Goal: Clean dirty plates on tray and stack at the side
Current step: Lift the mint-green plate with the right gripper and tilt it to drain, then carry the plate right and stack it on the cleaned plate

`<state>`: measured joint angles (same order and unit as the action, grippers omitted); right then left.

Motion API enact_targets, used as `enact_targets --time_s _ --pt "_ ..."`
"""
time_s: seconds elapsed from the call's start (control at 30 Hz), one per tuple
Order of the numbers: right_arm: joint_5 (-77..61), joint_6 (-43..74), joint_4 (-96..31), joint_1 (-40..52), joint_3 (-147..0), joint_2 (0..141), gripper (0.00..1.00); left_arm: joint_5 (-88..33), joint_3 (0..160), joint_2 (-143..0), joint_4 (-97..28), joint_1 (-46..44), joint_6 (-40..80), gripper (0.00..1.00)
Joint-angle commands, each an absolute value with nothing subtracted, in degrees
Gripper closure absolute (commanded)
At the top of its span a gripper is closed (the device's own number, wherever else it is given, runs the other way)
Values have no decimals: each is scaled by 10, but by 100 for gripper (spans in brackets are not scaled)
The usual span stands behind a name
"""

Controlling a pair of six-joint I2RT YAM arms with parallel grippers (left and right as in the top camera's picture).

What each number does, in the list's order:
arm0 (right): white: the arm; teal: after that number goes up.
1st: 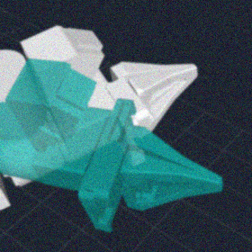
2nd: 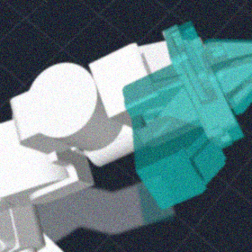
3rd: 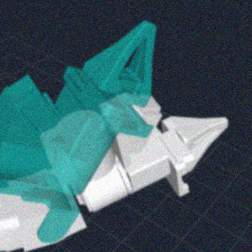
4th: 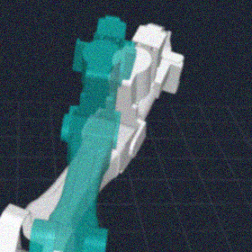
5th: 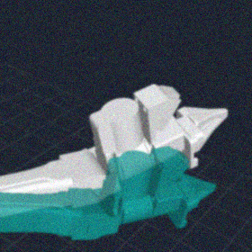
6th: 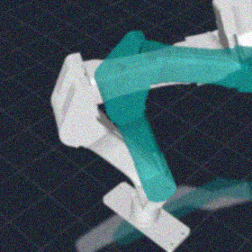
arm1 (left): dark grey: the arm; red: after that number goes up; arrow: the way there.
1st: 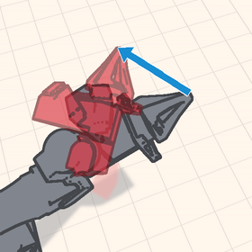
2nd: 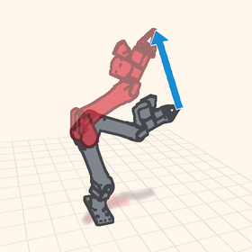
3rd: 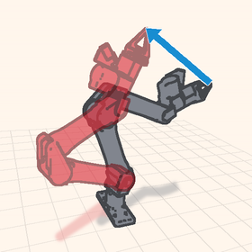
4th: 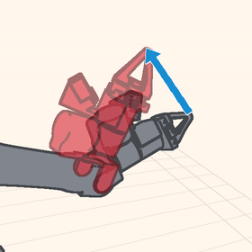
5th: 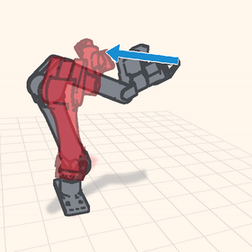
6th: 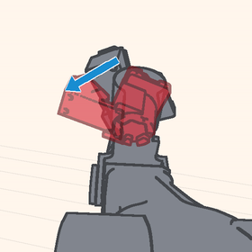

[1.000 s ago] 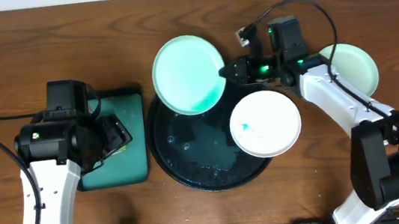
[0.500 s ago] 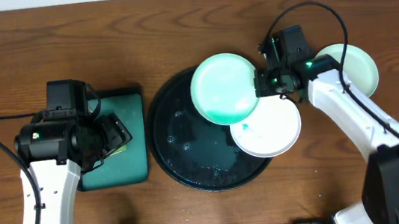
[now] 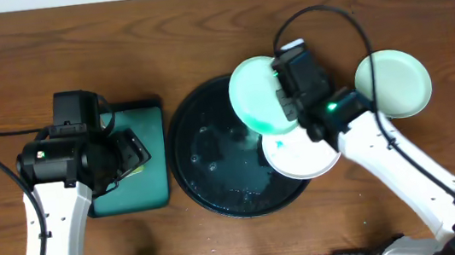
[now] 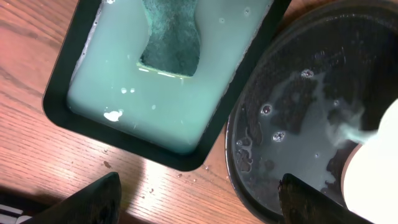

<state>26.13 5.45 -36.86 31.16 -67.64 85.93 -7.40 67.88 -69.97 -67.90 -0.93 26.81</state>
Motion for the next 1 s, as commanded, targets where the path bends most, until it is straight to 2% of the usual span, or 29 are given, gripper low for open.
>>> enact_targets --time_s 0.0,0.5,0.97 --pt "439 4 -361 371 -682 850 99 -75 677 -700 -681 -11 270 19" --pt "761 -171 -287 563 -682 850 99 -75 677 -700 -681 -11 270 19" --pt "856 -272 -262 635 -682 850 99 -75 677 -700 -681 -11 270 19"
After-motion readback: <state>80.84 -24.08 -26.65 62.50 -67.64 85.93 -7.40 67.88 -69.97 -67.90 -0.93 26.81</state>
